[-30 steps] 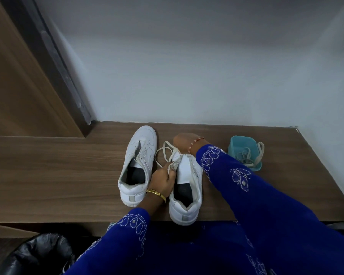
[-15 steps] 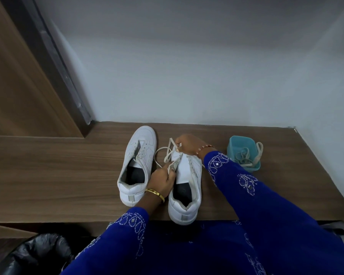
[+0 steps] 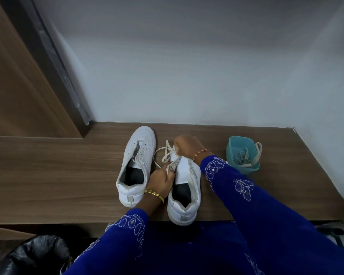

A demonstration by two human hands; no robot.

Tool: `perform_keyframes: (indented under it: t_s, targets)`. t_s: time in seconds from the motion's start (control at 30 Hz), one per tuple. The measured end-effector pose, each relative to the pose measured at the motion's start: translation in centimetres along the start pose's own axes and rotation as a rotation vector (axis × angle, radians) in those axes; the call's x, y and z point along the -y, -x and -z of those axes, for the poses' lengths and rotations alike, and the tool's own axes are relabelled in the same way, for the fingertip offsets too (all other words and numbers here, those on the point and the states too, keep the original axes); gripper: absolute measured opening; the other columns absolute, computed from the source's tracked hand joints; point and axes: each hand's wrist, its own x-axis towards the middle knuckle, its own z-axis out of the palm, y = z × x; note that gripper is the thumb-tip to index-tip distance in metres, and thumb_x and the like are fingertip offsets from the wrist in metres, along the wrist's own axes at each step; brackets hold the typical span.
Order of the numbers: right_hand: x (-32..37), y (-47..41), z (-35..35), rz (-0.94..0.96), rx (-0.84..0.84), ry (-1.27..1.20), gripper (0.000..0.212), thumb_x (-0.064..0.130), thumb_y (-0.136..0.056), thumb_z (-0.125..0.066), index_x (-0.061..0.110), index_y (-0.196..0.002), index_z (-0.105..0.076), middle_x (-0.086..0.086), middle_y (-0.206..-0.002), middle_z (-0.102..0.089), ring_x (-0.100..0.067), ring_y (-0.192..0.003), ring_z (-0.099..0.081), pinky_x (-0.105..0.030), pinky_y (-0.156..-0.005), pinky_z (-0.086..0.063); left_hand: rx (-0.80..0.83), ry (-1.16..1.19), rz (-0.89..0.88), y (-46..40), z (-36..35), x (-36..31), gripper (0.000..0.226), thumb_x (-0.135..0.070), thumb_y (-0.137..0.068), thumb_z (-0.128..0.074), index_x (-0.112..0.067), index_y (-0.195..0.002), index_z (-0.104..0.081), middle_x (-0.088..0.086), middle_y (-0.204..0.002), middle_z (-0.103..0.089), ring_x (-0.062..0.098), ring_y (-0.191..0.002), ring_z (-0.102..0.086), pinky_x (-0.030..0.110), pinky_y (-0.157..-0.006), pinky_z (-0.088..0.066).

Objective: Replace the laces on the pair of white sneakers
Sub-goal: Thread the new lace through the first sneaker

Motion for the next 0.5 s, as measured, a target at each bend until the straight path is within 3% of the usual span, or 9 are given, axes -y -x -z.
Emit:
perform_keyframes:
  t_s: [0.13,0.2,0.3,0.37,0.5]
  targets:
    - [-1.0,1.1,-0.5,0.007,-0.029,-0.045,0.035,0.009,-0.085,-0.051,0.018,-0.053,-0.041,-0.006,-0.092,-0.066,-0.023,-0.093,-0.058,-0.038,-0.090,-0.044,-0.004,-0.016,0.001,0.0,-0.2,0.2,0.059,-0.034,-0.081,-0.022,-0.004,-0.121,-0.054,0.025,-0.089,-0.064,0.039,-0.085,-0.058,0.031,-0.064,-0.031]
    - [-1.2,1.4,-0.5,0.018,-0.020,-0.079,0.034,0.009,-0.086,-0.048,0.017,-0.053,-0.047,-0.006,-0.097,-0.067,-0.024,-0.098,-0.058,-0.039,-0.092,-0.043,-0.005,-0.003,0.015,-0.1,-0.3,0.3,0.061,-0.035,-0.081,-0.022,-0.005,-0.124,-0.053,0.025,-0.093,-0.065,0.039,-0.088,-0.059,0.034,-0.070,-0.038]
    - [-1.8,2.0,-0.9,-0.039,-0.143,-0.110,0.023,0.012,-0.086,-0.049,0.011,-0.078,-0.070,-0.004,-0.098,-0.068,-0.024,-0.098,-0.059,-0.038,-0.089,-0.044,-0.002,0.017,0.031,0.0,-0.3,0.2,0.062,-0.036,-0.082,-0.022,-0.007,-0.128,-0.051,0.024,-0.095,-0.065,0.039,-0.089,-0.059,0.033,-0.072,-0.040]
    - [-2.0,2.7,-1.4,-0.073,-0.228,-0.039,0.023,0.016,-0.085,-0.048,0.012,-0.088,-0.071,-0.005,-0.099,-0.065,-0.024,-0.097,-0.057,-0.037,-0.087,-0.044,-0.003,0.022,0.031,0.1,-0.3,0.2,0.062,-0.036,-0.082,-0.022,-0.008,-0.129,-0.050,0.024,-0.096,-0.065,0.038,-0.090,-0.059,0.033,-0.072,-0.040]
    - [-1.6,3.4,-2.6,-0.116,-0.205,0.023,0.020,0.024,-0.083,-0.055,0.015,-0.094,-0.069,-0.004,-0.104,-0.061,-0.025,-0.101,-0.054,-0.035,-0.087,-0.039,0.007,0.030,0.047,0.2,0.0,0.0,0.061,-0.036,-0.082,-0.022,-0.005,-0.125,-0.053,0.026,-0.093,-0.065,0.039,-0.088,-0.059,0.031,-0.068,-0.035]
